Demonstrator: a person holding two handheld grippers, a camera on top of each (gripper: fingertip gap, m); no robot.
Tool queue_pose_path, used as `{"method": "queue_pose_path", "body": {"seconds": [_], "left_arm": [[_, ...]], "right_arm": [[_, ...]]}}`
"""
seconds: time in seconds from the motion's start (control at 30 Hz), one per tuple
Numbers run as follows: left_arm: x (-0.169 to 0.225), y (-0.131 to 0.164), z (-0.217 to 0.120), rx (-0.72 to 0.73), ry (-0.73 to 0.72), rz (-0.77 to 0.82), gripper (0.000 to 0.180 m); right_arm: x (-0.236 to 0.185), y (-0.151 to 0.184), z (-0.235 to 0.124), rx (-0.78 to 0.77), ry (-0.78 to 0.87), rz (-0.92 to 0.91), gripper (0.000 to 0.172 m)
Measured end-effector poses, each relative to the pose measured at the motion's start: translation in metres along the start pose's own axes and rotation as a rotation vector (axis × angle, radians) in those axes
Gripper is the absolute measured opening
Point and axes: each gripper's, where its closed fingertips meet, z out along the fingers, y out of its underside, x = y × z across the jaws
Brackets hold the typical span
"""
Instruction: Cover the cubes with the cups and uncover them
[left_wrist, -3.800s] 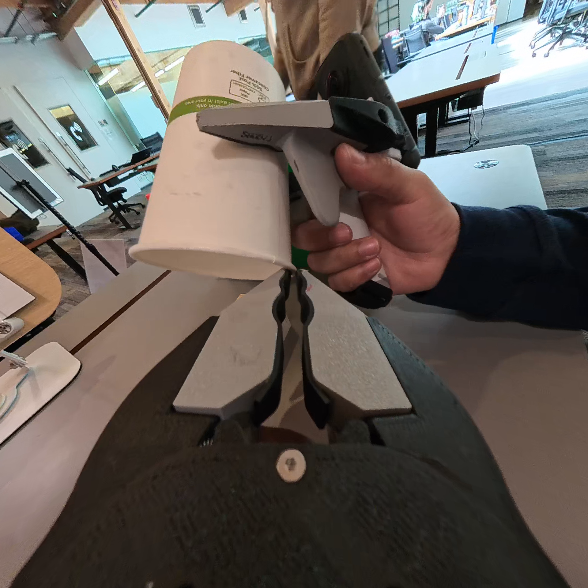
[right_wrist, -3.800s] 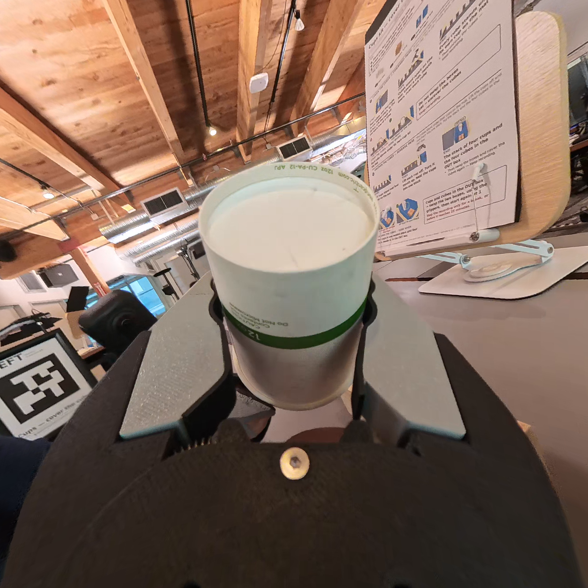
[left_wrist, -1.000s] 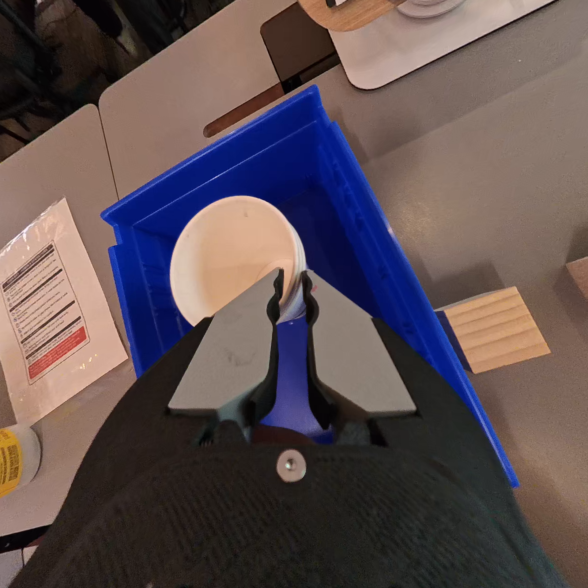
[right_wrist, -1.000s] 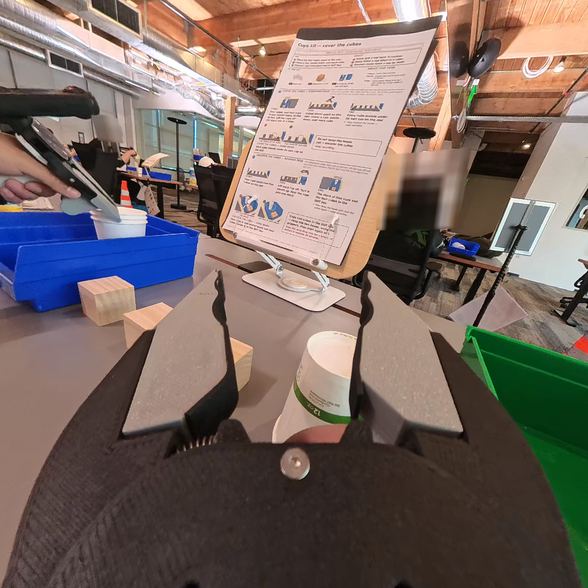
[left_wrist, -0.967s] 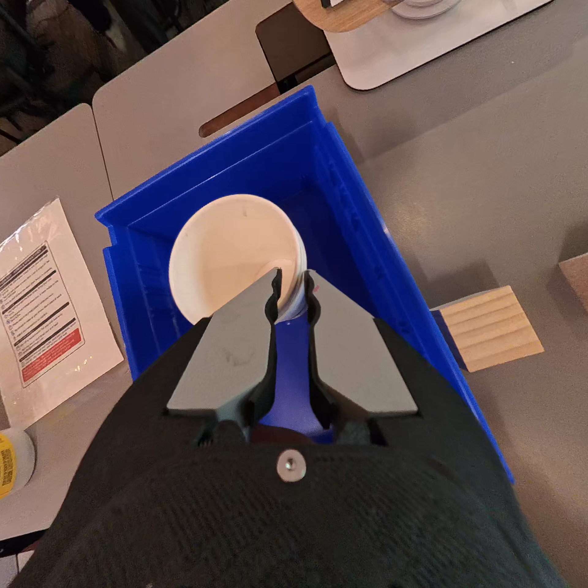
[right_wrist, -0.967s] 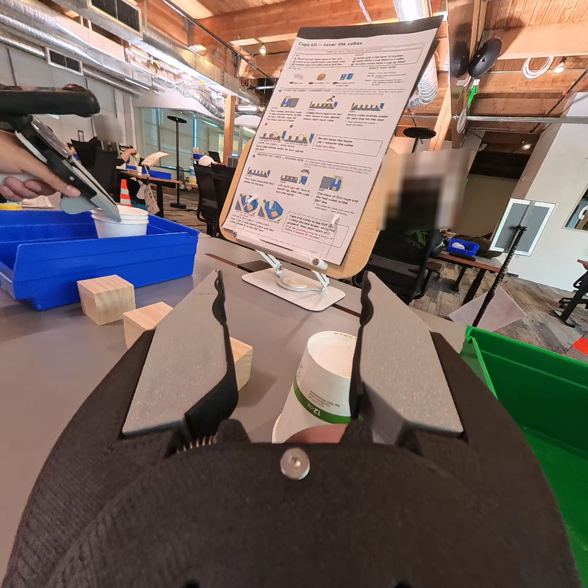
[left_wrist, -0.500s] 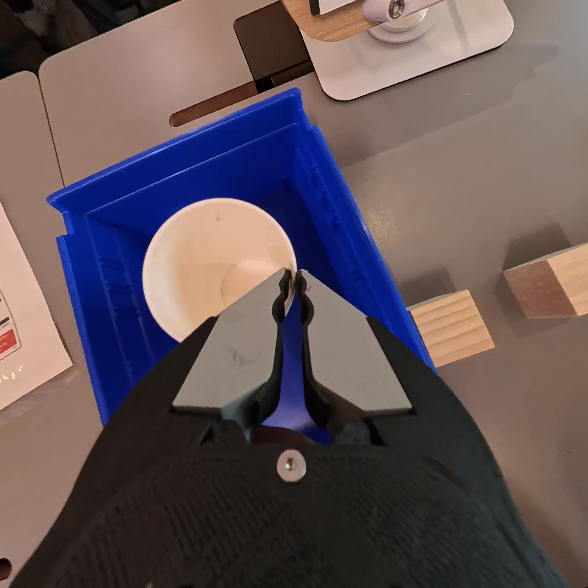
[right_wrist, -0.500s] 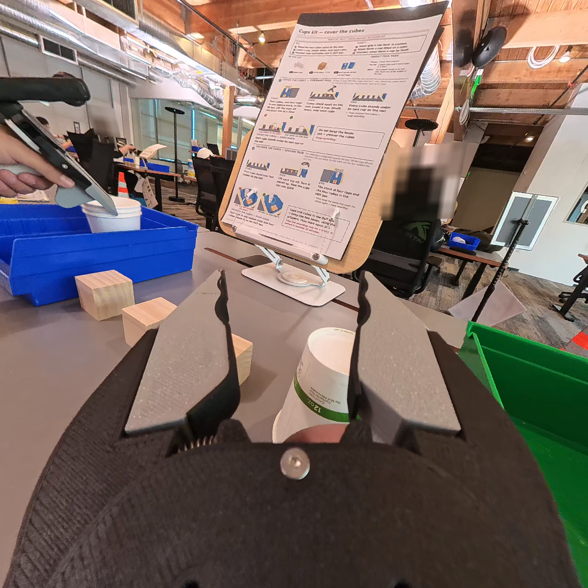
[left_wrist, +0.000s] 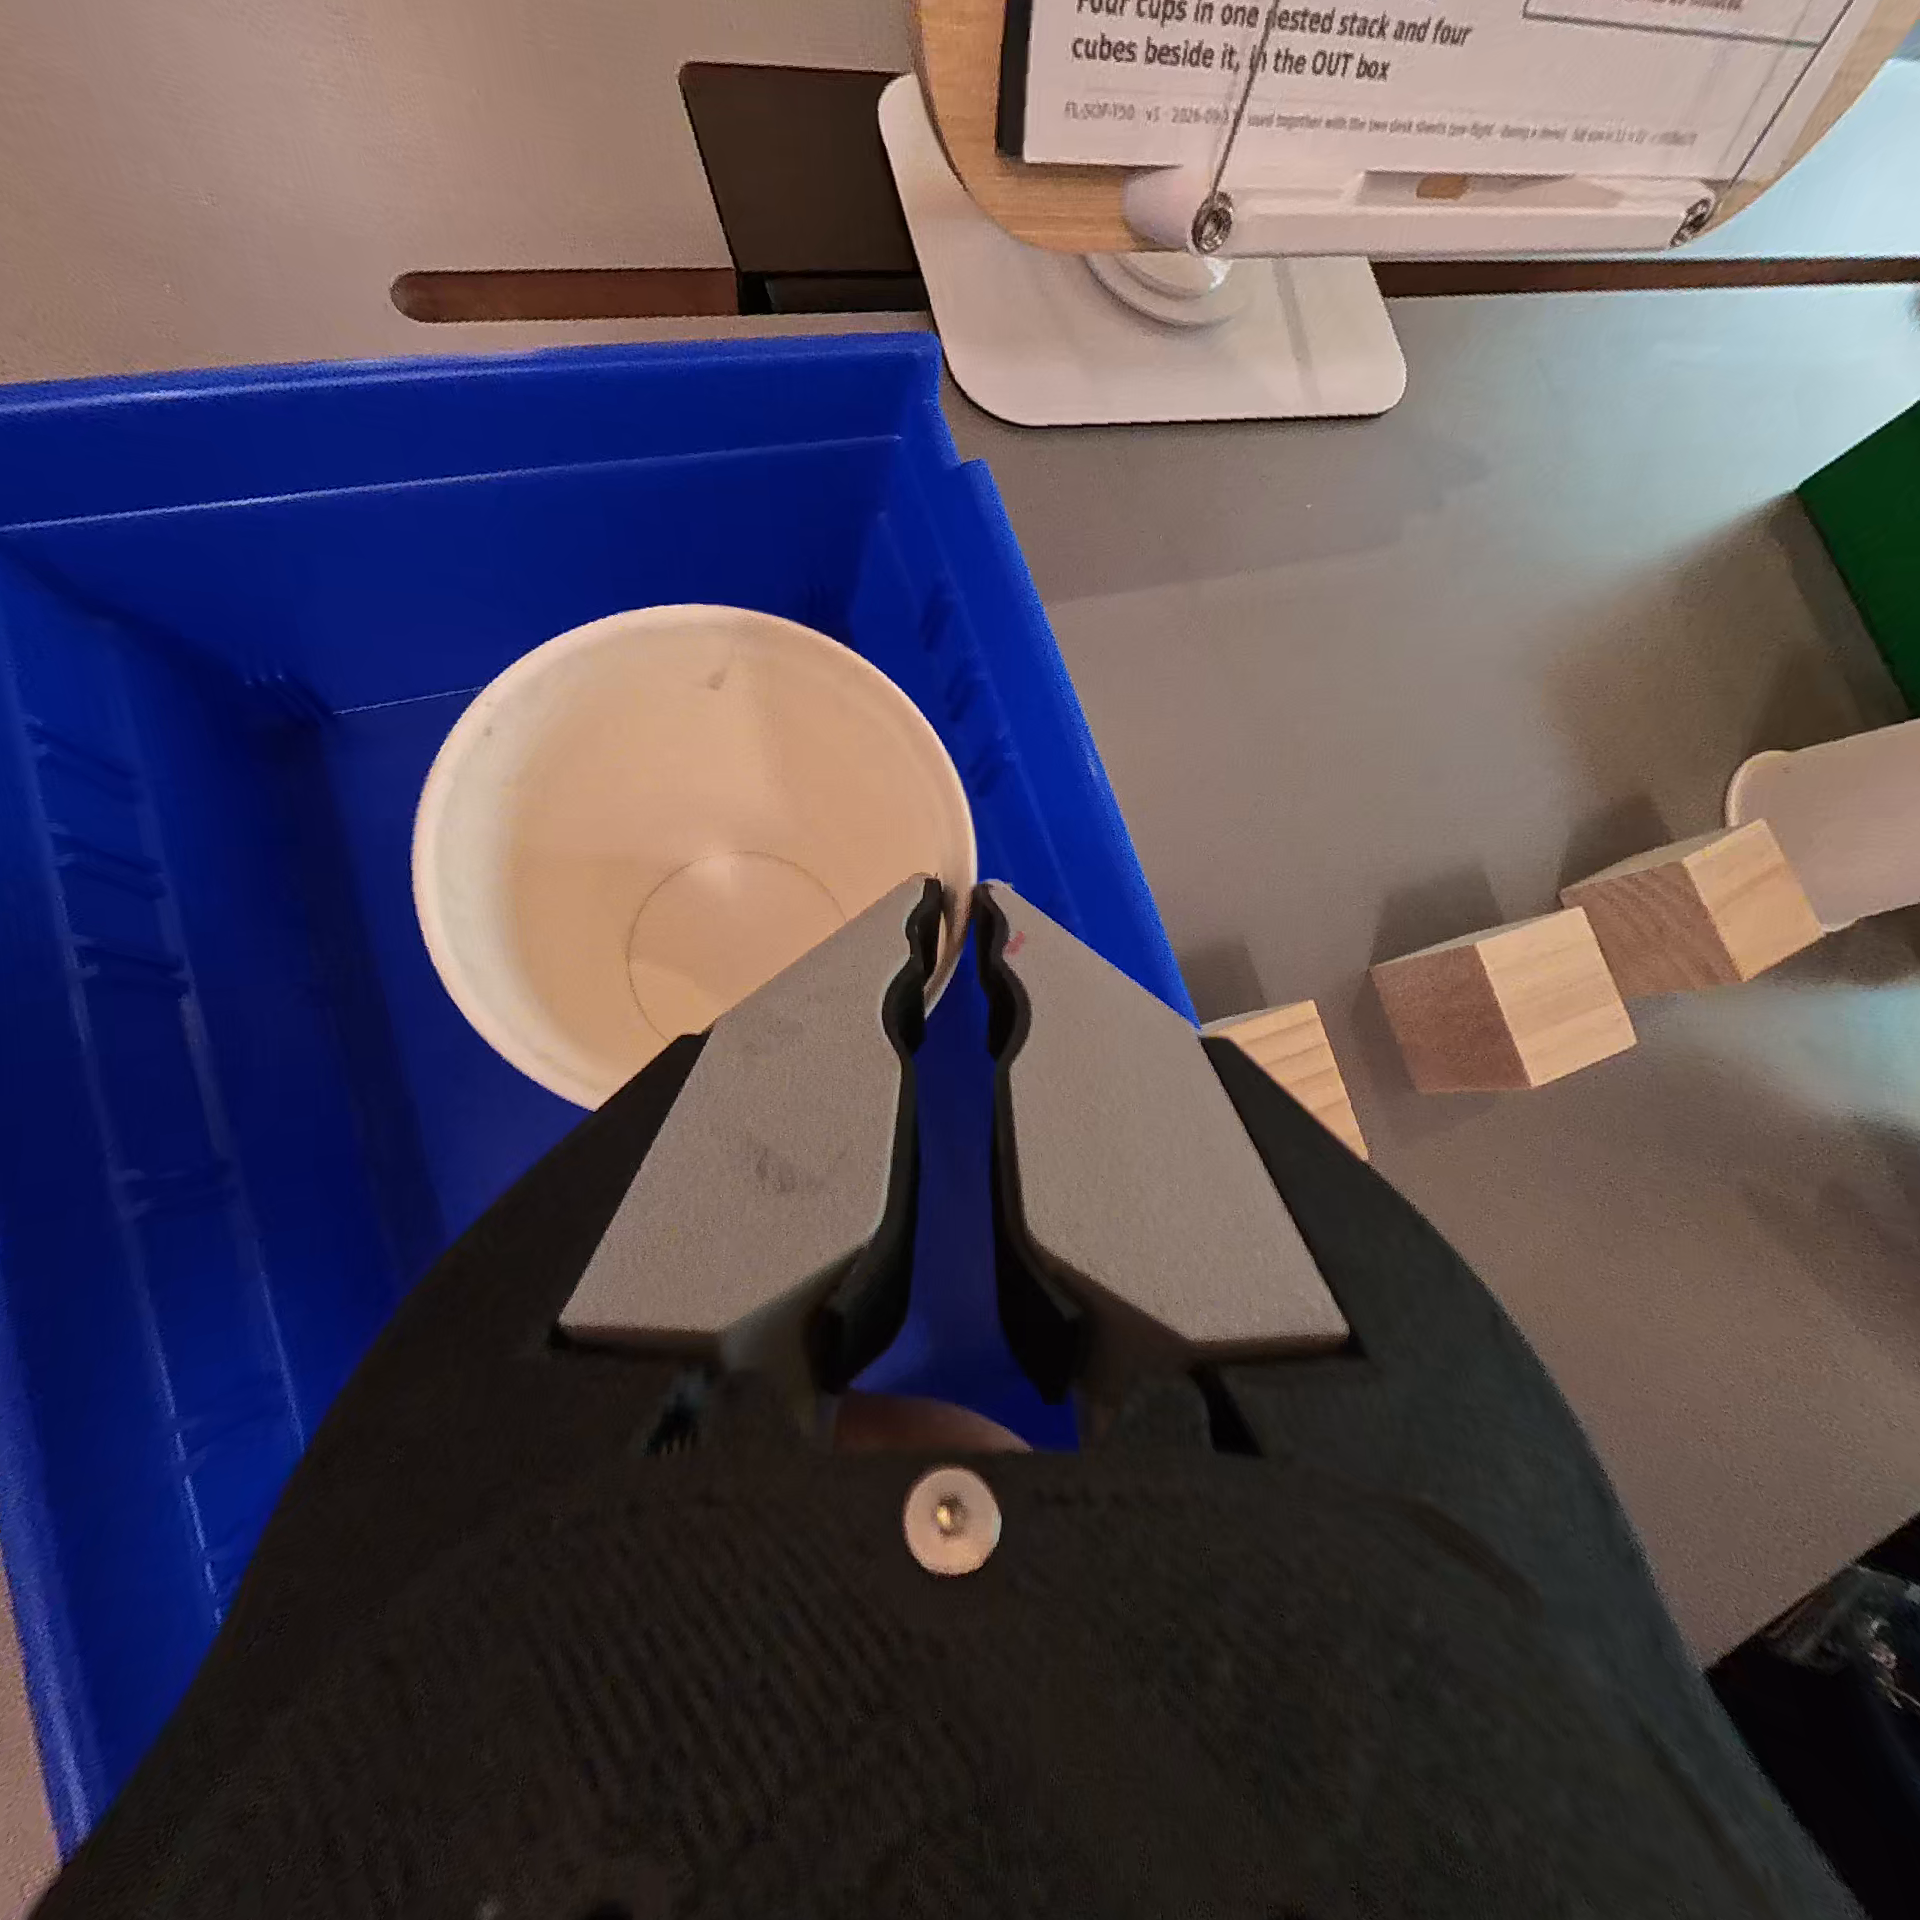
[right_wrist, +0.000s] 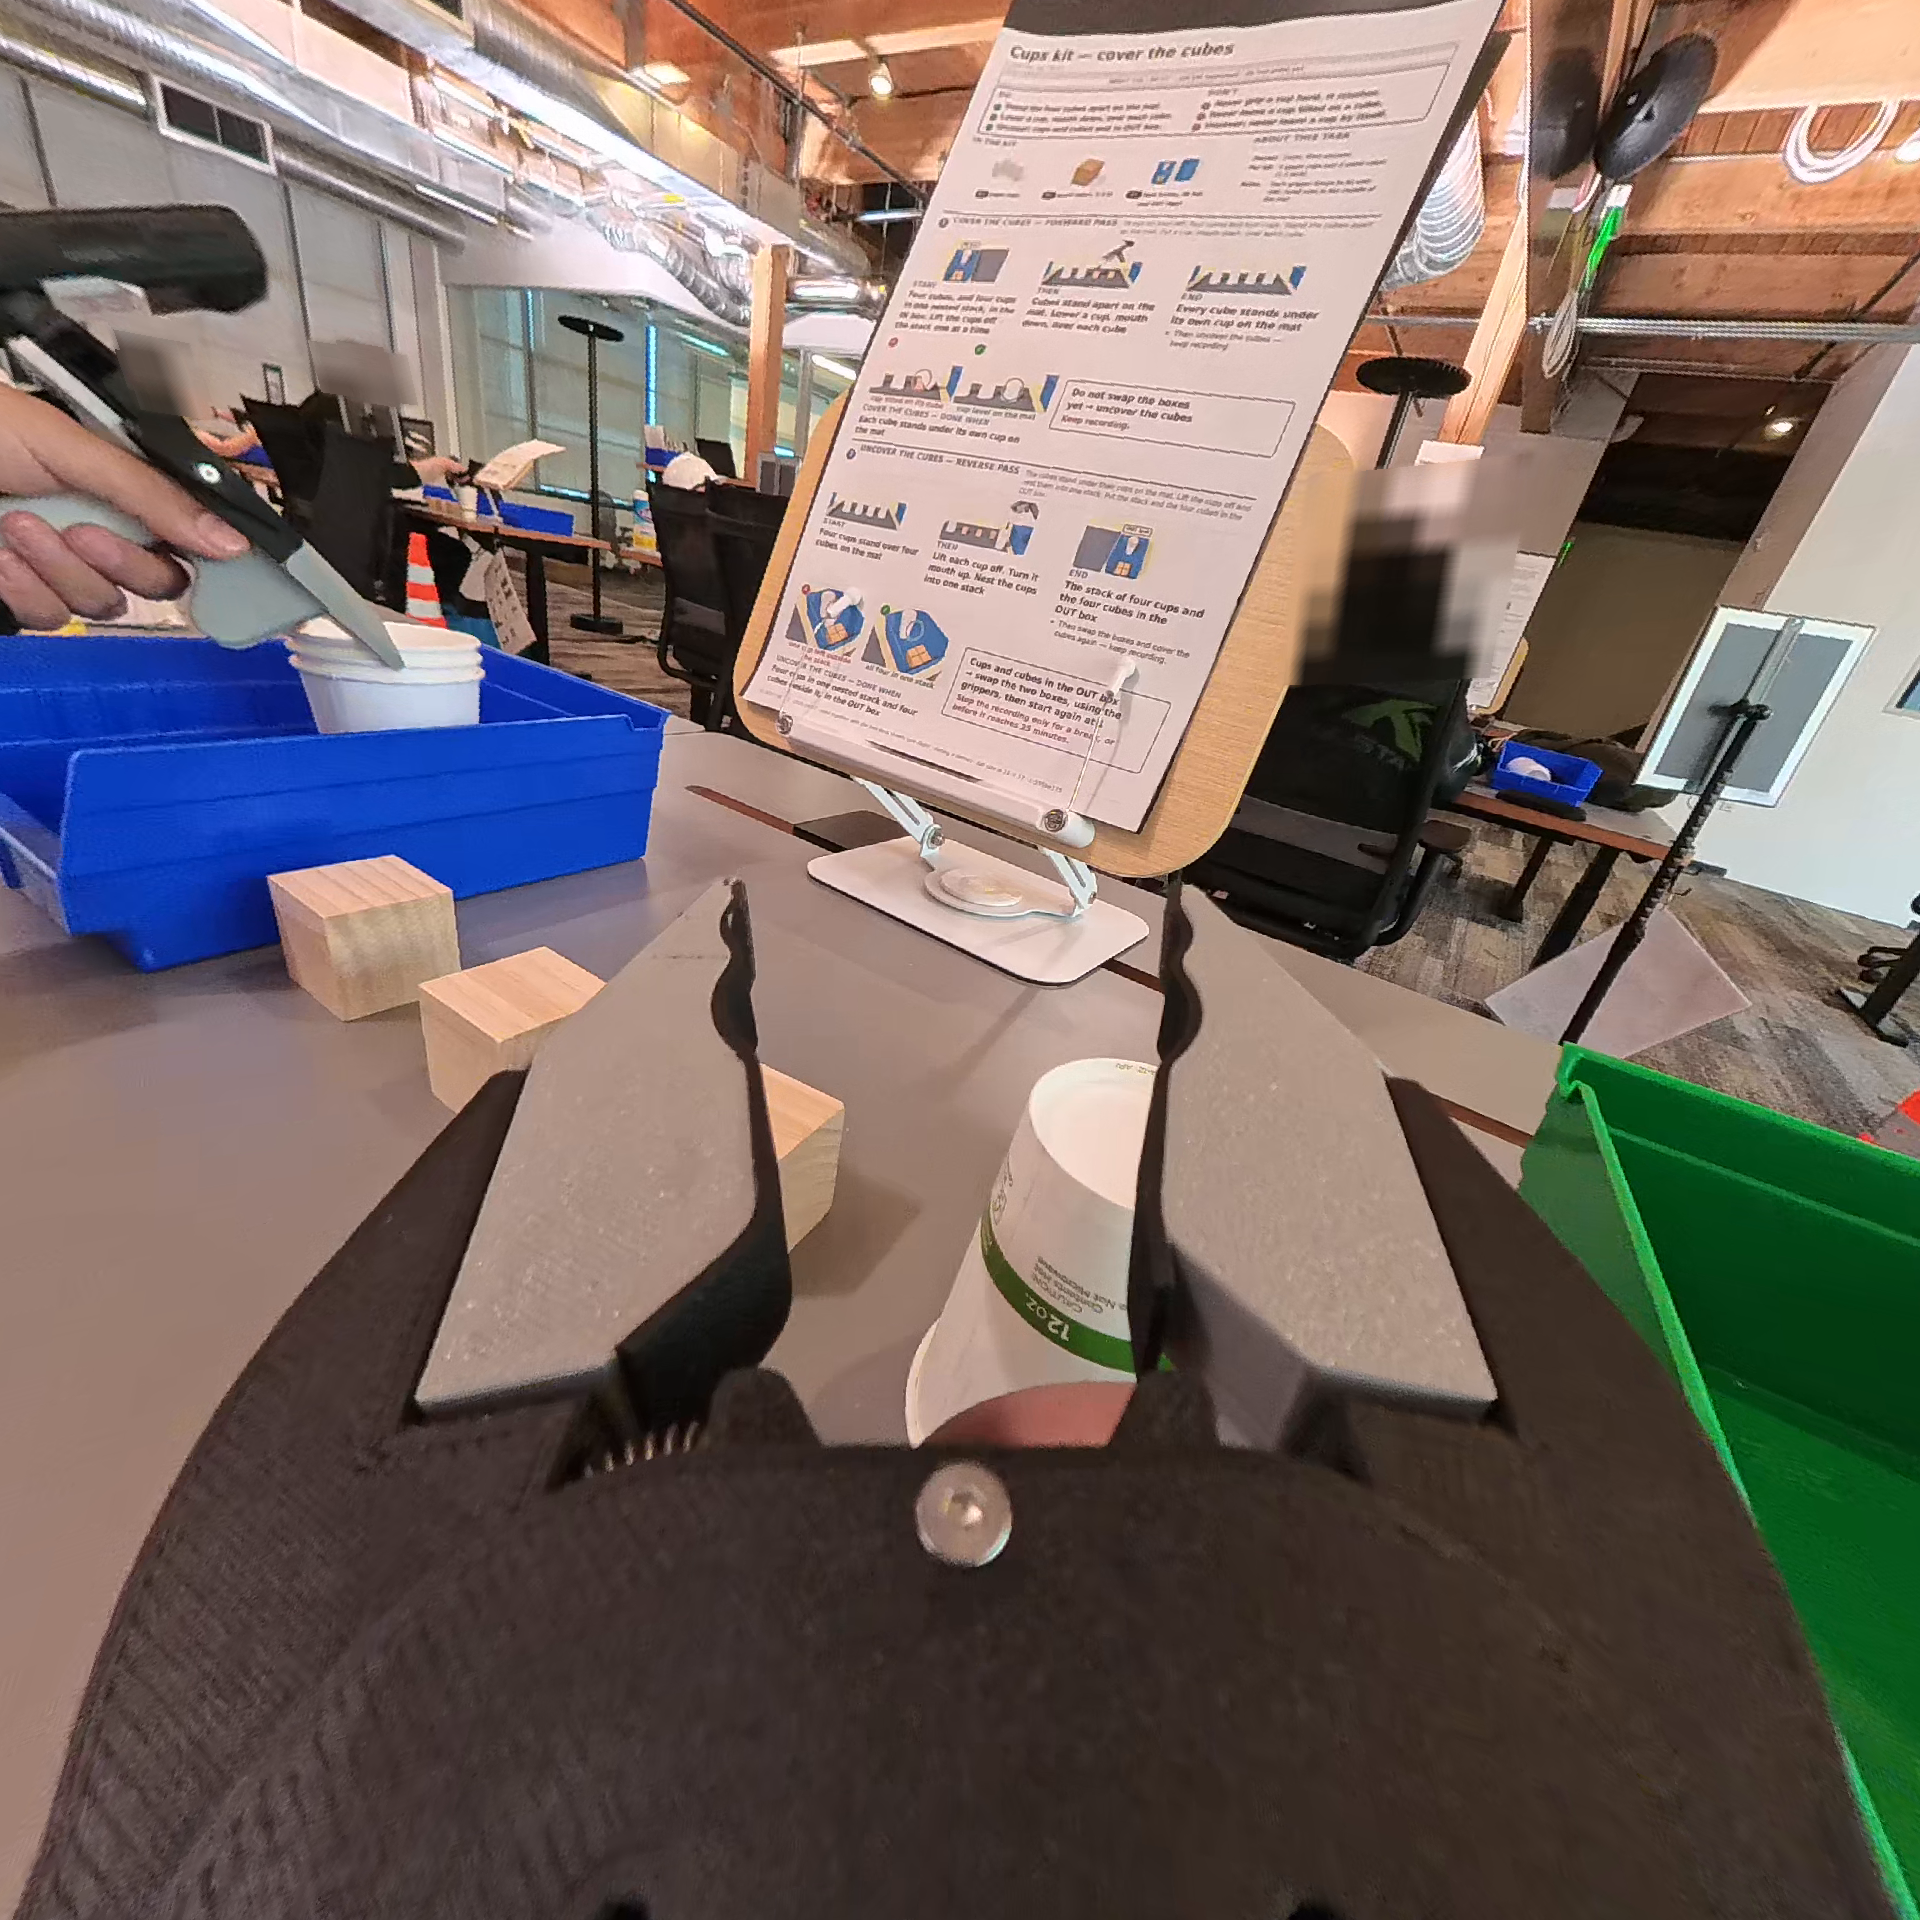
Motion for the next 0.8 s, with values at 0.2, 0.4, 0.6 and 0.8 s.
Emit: {"method": "queue_pose_path", "body": {"seconds": [0.2,0.4,0.6,0.8], "left_arm": [[0.000,-0.009,-0.007,0.079,0.027,-0.015,0.003],[0.007,-0.011,-0.010,0.094,0.064,-0.026,0.002],[0.012,-0.012,-0.009,0.102,0.092,-0.030,0.003],[0.011,-0.012,-0.011,0.106,0.054,0.019,0.002]], "right_arm": [[-0.002,0.002,0.001,-0.008,-0.007,-0.007,0.076],[-0.004,0.002,0.001,-0.013,-0.013,-0.010,0.075],[-0.005,0.003,0.001,-0.015,-0.020,-0.007,0.074],[-0.007,0.003,0.002,-0.018,-0.023,-0.012,0.073]]}}
